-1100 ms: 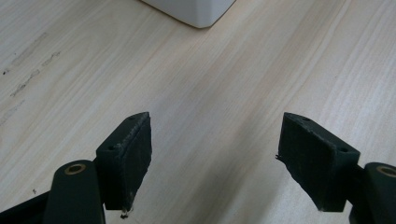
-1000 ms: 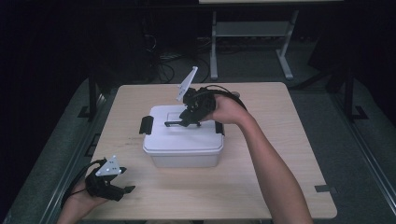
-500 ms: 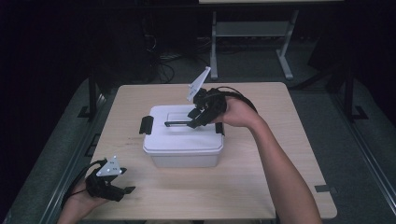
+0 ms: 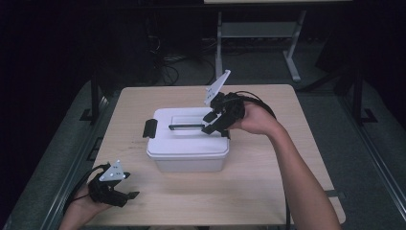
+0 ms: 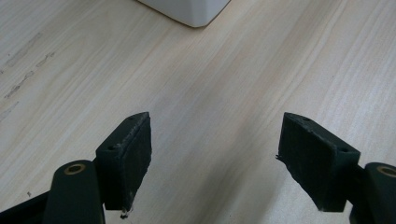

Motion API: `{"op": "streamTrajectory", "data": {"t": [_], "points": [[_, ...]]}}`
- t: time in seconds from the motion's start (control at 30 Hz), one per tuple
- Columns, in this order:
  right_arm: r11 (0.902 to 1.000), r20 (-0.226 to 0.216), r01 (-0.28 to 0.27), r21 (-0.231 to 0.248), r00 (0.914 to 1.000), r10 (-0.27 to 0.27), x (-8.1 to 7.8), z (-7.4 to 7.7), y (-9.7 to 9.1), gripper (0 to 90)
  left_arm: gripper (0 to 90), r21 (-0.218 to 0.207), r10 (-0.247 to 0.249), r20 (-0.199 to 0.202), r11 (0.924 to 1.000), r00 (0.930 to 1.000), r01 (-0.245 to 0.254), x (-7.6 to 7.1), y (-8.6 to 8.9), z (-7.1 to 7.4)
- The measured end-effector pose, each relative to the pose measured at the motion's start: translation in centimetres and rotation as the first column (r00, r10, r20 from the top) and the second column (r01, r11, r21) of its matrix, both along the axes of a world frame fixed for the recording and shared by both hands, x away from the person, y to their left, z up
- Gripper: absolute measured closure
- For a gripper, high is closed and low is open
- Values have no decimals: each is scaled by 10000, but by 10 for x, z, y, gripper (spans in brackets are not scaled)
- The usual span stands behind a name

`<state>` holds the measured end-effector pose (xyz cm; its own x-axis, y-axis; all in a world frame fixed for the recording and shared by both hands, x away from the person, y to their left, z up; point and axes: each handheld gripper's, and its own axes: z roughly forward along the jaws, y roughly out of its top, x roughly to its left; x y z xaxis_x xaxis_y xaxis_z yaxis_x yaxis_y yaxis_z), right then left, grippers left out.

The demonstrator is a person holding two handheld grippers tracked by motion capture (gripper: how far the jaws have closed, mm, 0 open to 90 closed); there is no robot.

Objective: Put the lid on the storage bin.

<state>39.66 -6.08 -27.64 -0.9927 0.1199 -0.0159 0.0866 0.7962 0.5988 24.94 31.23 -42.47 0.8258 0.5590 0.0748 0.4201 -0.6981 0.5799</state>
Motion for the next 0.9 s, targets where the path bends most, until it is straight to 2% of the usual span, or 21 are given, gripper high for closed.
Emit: {"op": "streamTrajectory", "data": {"t": [0.6,0.9], "points": [[9976,119,643,237,9978,-646,-8,-1,-26,390,241,-5,60,42,10000,10000,-60,0,1,1],[9968,195,757,266,9969,-762,-11,2,-37,366,233,63,63,28,10000,10000,-63,0,0,-1]]}}
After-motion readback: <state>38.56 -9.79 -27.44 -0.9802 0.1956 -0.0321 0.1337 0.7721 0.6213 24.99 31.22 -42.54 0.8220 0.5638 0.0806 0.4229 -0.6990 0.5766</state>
